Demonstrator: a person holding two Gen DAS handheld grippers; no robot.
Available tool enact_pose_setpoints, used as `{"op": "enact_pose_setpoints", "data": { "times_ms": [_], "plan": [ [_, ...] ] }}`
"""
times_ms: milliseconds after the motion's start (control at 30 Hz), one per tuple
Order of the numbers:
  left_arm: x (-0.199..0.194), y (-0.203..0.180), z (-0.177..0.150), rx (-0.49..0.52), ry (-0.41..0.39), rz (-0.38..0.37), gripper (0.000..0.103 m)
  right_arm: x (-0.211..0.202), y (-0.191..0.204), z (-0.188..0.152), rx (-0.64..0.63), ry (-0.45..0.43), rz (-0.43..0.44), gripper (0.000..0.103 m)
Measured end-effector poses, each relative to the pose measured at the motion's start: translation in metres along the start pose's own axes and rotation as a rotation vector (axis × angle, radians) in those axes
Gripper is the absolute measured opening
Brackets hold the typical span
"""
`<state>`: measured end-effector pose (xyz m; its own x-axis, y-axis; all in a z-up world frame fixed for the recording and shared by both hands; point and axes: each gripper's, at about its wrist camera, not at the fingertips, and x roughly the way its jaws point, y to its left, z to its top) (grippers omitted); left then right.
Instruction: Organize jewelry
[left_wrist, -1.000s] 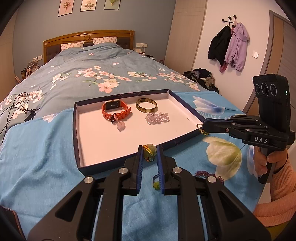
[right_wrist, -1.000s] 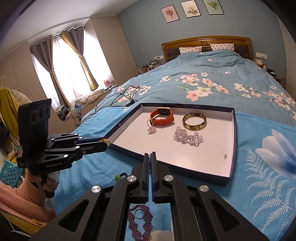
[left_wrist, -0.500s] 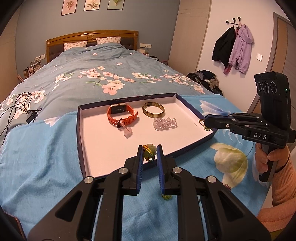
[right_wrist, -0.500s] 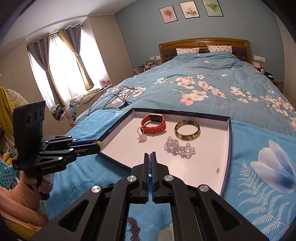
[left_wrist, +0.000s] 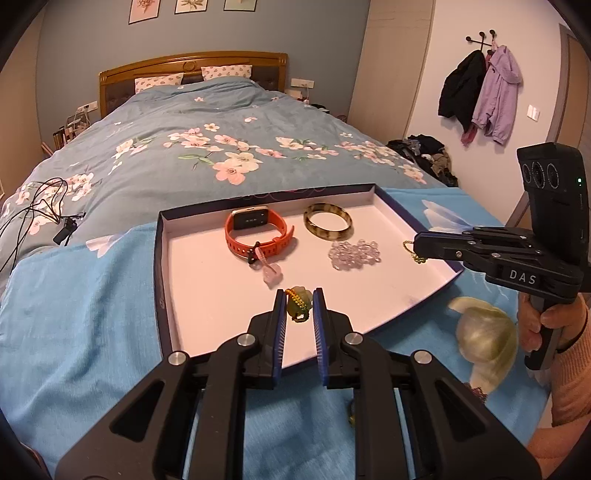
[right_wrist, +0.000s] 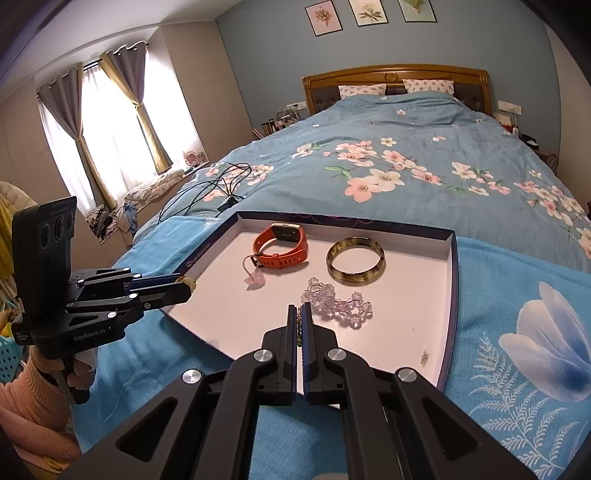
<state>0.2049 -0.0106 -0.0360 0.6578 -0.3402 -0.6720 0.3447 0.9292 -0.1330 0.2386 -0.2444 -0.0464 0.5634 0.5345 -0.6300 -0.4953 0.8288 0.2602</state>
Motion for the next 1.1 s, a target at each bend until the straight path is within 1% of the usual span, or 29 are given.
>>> {"op": "enact_pose_setpoints", "data": {
  "times_ms": [333, 600, 1000, 1100],
  "plan": [
    [0.024, 0.010, 0.006, -0.041, 0.050, 0.006, 0.015, 0.018, -0.006, 0.006, -0.001, 0.032, -0.027, 0.001],
    [0.041, 0.011, 0.009, -0.039, 0.081, 0.031, 0.015, 0.032, -0.005, 0.005, -0.008, 0.061, -0.042, 0.001],
    [0.063, 0.011, 0.010, -0.041, 0.127, 0.038, 0.015, 0.051, -0.005, 0.004, -0.025, 0.100, -0.077, 0.001],
    [0.068, 0.011, 0.009, -0.040, 0.138, 0.039, 0.015, 0.052, -0.004, 0.003, -0.030, 0.107, -0.081, 0.003]
  ]
}}
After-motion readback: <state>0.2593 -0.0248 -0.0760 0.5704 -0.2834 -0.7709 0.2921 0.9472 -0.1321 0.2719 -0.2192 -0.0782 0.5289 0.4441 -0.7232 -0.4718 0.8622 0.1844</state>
